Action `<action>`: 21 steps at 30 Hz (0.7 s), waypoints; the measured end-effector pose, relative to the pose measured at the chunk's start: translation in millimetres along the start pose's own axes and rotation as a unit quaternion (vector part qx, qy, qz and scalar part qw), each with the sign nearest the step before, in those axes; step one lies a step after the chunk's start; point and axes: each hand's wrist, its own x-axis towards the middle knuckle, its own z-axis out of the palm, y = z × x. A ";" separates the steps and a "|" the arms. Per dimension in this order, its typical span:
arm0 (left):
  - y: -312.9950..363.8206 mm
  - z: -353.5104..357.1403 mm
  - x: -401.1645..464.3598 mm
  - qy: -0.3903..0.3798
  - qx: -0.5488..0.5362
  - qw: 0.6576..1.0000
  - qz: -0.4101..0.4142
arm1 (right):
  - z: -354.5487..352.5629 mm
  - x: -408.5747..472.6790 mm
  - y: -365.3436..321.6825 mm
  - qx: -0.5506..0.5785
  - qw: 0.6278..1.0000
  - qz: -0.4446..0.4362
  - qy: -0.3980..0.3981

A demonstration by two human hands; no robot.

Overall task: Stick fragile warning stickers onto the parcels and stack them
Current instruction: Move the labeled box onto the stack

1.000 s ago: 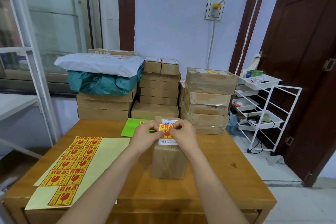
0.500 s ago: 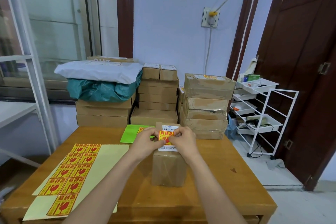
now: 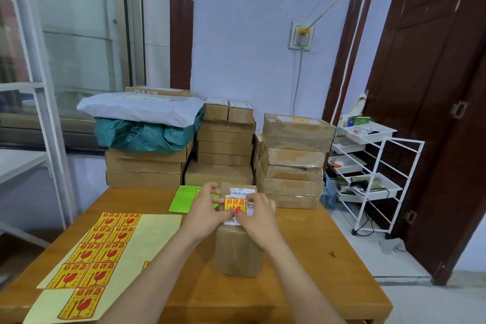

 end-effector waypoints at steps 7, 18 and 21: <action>1.3 2.7 1.4 0.011 0.038 0.999 0.011 | -7.7 7.4 -5.5 -0.080 0.997 -0.007 -0.021; -0.2 2.3 11.9 0.017 0.097 0.995 0.021 | -9.0 21.2 -14.7 -0.182 0.983 0.010 -0.027; -0.4 3.7 13.8 0.024 0.111 0.993 0.019 | -8.6 18.9 -14.7 -0.186 0.982 0.008 -0.018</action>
